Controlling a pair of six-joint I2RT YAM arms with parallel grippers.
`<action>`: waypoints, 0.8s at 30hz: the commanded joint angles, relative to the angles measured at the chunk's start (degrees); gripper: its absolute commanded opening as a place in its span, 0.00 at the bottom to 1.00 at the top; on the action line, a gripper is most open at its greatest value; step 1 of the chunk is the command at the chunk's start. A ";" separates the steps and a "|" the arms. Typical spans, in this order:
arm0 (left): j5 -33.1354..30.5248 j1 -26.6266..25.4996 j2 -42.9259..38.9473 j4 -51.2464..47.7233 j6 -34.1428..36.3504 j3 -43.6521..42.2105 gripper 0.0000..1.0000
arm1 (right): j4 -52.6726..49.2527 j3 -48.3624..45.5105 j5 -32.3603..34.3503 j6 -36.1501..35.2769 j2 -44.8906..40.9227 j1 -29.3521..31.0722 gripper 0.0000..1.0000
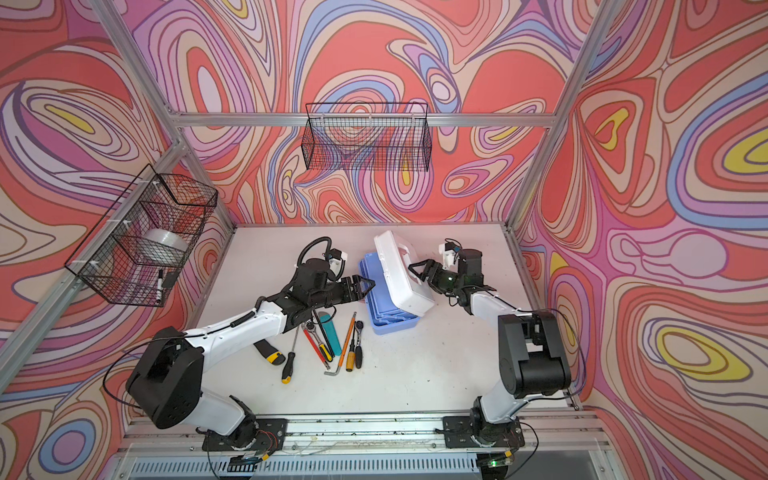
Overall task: Pack the tool kit
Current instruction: 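Lift the white lid upward with the right gripper, swinging it open, then hold the lid open with the right gripper while the left moves over the tray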
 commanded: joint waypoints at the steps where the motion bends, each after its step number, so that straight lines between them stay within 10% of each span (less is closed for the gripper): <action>1: 2.87 -0.41 1.55 5.01 -2.21 2.30 0.71 | 8.89 -1.37 -4.50 5.77 -0.59 -0.65 0.36; 24: -1.37 -1.05 3.09 -2.70 -3.03 3.05 0.57 | 37.04 -8.47 -9.58 23.48 5.55 -2.82 0.38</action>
